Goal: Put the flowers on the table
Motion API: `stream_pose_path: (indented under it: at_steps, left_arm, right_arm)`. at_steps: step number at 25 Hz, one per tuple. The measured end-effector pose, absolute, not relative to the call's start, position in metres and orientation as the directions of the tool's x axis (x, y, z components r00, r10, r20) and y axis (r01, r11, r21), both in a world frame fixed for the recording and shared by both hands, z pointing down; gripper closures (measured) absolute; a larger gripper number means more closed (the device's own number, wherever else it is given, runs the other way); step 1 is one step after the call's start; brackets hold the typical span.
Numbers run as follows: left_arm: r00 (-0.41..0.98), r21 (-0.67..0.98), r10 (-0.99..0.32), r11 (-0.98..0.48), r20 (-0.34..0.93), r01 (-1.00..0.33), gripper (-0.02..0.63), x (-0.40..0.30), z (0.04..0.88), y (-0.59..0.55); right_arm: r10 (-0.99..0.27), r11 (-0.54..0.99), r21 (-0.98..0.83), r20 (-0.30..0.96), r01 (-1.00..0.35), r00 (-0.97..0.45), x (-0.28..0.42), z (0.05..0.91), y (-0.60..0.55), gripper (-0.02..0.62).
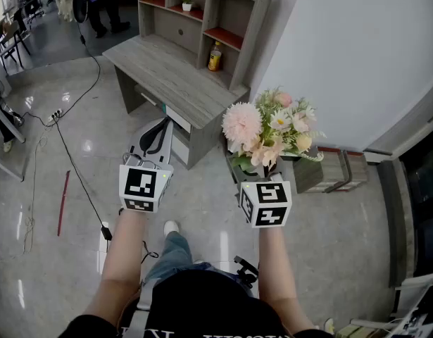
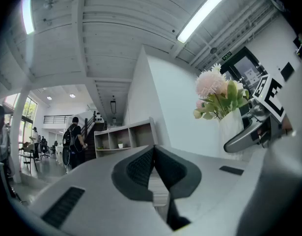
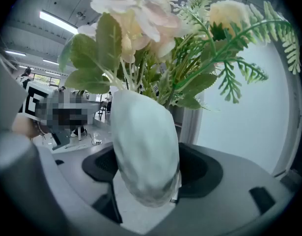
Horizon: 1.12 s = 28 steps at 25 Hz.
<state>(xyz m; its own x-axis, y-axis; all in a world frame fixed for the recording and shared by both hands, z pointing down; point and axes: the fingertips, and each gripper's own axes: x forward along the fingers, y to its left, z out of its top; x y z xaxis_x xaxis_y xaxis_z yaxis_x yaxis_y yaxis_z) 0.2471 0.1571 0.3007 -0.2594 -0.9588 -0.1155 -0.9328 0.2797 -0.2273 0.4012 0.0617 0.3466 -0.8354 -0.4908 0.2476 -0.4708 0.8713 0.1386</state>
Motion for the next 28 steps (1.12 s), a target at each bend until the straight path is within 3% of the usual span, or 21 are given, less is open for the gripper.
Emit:
stream_pose_path:
  at_steps: [13,28]
  left_arm:
    - [-0.241,-0.229,-0.96,0.269,-0.143,-0.936,0.595,0.246,0.289,0.155]
    - [-0.262,-0.184,-0.959,0.278,-0.108,-0.943,0.596,0.079,0.307,0.083]
  right_arm:
    - [-0.477,0.879,0.122,0.288,-0.462,-0.831,0.395,0.352,0.059,0.23]
    - [-0.496,0.866,0.097,0.289,-0.49,-0.819,0.246,0.357,-0.023,0.23]
